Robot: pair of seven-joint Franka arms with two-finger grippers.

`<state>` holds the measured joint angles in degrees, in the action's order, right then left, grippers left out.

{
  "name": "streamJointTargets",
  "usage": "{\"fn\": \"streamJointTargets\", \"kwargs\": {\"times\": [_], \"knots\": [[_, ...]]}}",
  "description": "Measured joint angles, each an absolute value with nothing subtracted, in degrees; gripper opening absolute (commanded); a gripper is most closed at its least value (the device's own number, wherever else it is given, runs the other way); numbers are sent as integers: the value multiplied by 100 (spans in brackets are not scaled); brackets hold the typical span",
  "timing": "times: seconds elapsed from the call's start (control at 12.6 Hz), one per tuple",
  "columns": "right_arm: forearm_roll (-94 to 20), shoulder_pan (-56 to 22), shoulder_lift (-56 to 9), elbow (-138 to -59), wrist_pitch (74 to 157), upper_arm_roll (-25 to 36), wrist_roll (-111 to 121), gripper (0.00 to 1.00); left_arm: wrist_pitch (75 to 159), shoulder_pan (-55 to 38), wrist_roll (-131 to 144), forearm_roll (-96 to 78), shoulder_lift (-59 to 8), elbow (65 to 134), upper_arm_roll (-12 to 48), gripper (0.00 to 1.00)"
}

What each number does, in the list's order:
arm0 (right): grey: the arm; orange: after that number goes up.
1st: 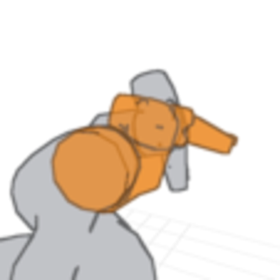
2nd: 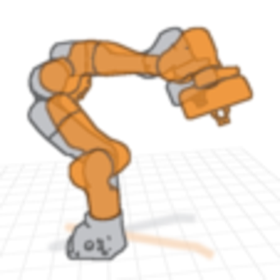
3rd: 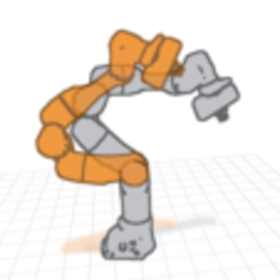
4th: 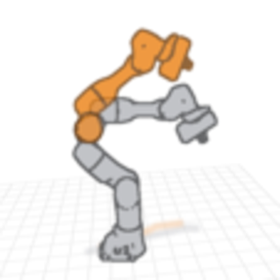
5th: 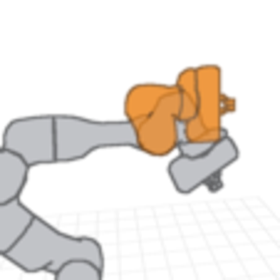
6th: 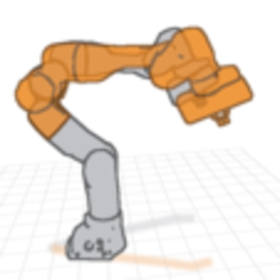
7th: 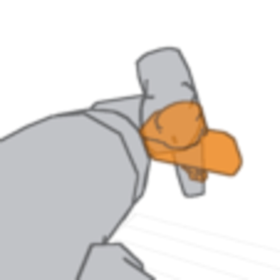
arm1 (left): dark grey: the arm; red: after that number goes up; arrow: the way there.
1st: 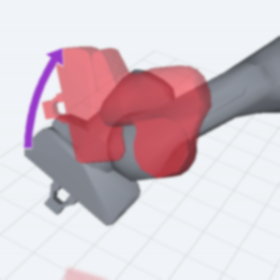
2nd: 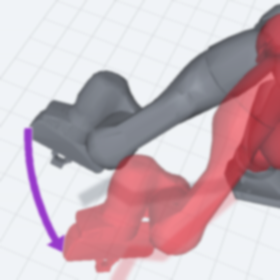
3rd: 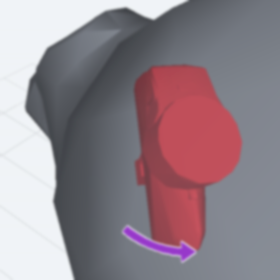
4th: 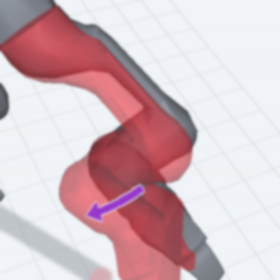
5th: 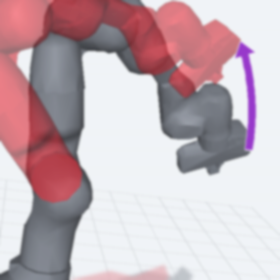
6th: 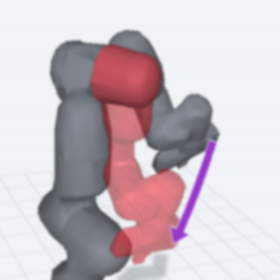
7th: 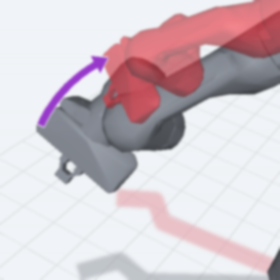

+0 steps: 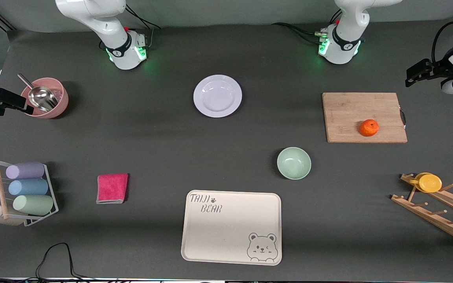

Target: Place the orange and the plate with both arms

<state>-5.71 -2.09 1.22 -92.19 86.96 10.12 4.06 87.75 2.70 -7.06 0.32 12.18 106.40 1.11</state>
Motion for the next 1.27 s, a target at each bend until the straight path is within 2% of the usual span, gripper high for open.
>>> {"fn": "streamJointTargets", "kwargs": {"times": [0.4,0.55,0.79,1.03,1.27], "knots": [[-523,-240,128,-9455,8900,1015,389,100,8752,273,-748,46,1205,10689,94,100],[-500,-411,266,-9761,9206,1002,375,100,8945,312,-768,57,1218,10966,82,100],[-451,-555,689,-10293,9454,995,299,100,10080,388,-794,65,1352,12040,33,100],[-448,-531,848,-10323,9467,1010,241,100,11524,536,-830,72,1390,13241,-3,100],[-448,-533,743,-10259,9298,1009,236,100,13025,759,-980,74,1304,14366,-22,100]]}}
